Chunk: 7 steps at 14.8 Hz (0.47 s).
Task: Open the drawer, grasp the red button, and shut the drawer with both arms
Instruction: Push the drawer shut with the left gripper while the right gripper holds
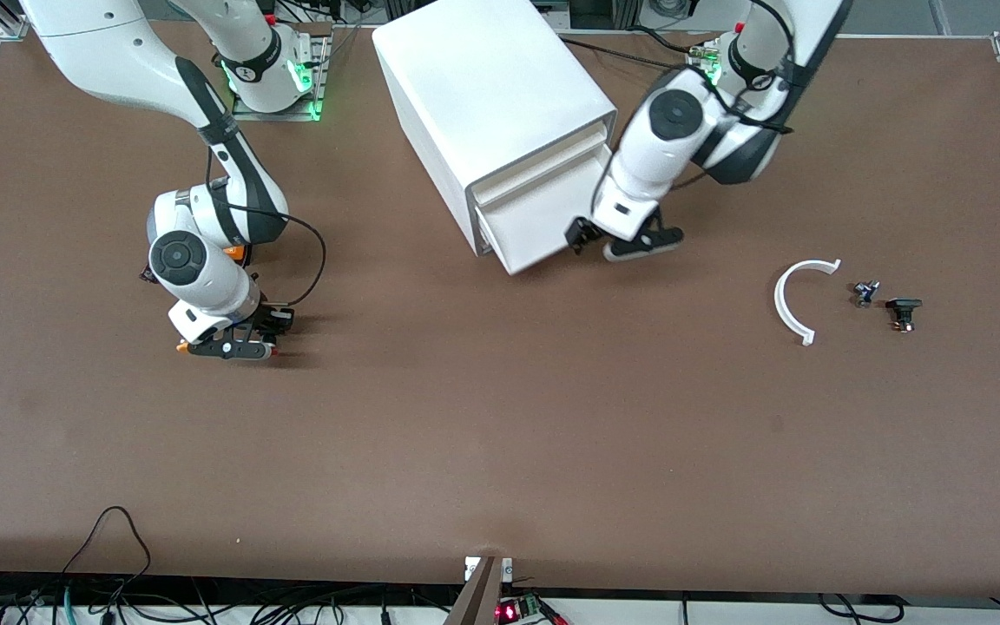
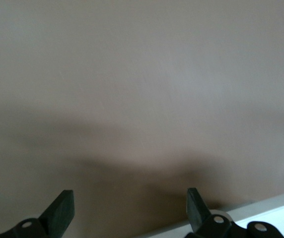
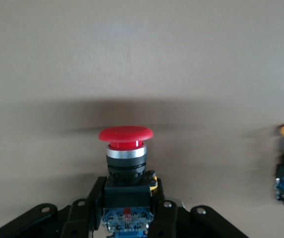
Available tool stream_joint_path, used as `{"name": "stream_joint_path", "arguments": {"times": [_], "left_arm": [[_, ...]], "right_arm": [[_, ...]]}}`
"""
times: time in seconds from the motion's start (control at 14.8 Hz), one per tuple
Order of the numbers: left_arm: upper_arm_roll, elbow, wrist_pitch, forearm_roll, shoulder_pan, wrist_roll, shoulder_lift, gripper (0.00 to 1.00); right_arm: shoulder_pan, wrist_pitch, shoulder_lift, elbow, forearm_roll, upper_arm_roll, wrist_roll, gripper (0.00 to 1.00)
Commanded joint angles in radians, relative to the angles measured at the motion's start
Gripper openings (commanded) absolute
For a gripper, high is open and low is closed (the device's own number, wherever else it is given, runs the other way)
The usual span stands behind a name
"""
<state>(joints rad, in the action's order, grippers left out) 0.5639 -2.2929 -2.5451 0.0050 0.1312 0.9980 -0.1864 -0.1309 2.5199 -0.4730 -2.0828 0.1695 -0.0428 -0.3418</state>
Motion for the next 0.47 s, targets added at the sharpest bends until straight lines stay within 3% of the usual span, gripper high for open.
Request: {"name": "stream_joint_path", "arguments": {"times": [0.0, 0.07, 0.2, 0.41], "left_arm": [[0.078, -0.03, 0.057, 0.0, 0.002, 0.039, 0.053, 1.0], [0.106, -0.03, 0.074, 0.0, 0.001, 0.033, 0.059, 1.0], [0.128, -0.03, 0.078, 0.0, 0.001, 0.03, 0.064, 1.0], [0.136, -0.03, 0.08, 0.0, -0.001, 0.031, 0.065, 1.0]], "right_arm": [[0.019, 0.014, 0.048, -0.049, 0.01, -0.016, -0.022, 0.63], [0.019, 0.013, 0.051, -0.045, 0.01, -0.016, -0.038, 1.0], [0.022, 0.002, 0.073, -0.03, 0.008, -0.017, -0.071, 1.0], [0.022, -0.137, 0.094, 0.05, -0.001, -0.025, -0.101, 1.0]]}}
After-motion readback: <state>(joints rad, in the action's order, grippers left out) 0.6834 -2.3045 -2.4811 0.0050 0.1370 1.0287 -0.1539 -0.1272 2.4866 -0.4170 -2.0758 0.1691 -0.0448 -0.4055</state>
